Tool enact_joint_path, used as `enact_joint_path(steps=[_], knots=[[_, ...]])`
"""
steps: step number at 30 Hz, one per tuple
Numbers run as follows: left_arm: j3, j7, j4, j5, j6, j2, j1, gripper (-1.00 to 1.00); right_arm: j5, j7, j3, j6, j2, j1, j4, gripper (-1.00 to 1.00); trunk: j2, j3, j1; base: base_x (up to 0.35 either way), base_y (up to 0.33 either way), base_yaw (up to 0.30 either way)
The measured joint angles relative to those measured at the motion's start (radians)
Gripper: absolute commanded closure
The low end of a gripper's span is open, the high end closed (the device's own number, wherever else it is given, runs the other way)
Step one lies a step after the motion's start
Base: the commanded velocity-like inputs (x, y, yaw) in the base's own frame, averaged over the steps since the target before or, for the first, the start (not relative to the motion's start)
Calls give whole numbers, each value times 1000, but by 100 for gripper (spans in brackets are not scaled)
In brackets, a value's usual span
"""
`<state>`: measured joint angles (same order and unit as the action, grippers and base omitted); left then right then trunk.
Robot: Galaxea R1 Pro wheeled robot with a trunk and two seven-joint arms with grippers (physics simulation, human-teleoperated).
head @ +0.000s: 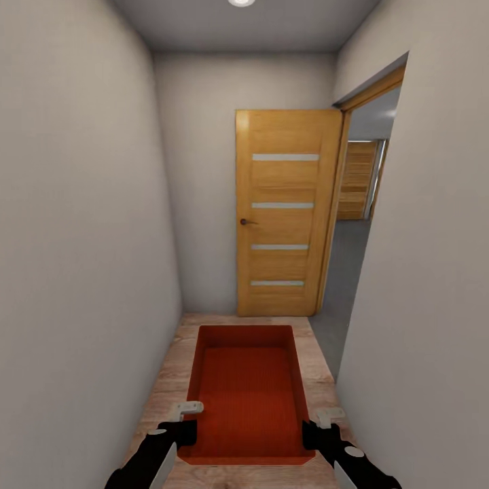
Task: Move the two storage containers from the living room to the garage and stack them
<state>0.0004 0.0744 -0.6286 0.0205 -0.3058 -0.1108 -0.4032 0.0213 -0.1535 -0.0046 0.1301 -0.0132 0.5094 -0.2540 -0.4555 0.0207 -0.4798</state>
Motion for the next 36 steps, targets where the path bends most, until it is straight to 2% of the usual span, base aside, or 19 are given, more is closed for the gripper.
enact_joint_path(steps=[36], knots=[[1,0,0,-1,-1,0,0,100,0,0,0,0,0,0,0,100,0,0,0,329,0,-4]])
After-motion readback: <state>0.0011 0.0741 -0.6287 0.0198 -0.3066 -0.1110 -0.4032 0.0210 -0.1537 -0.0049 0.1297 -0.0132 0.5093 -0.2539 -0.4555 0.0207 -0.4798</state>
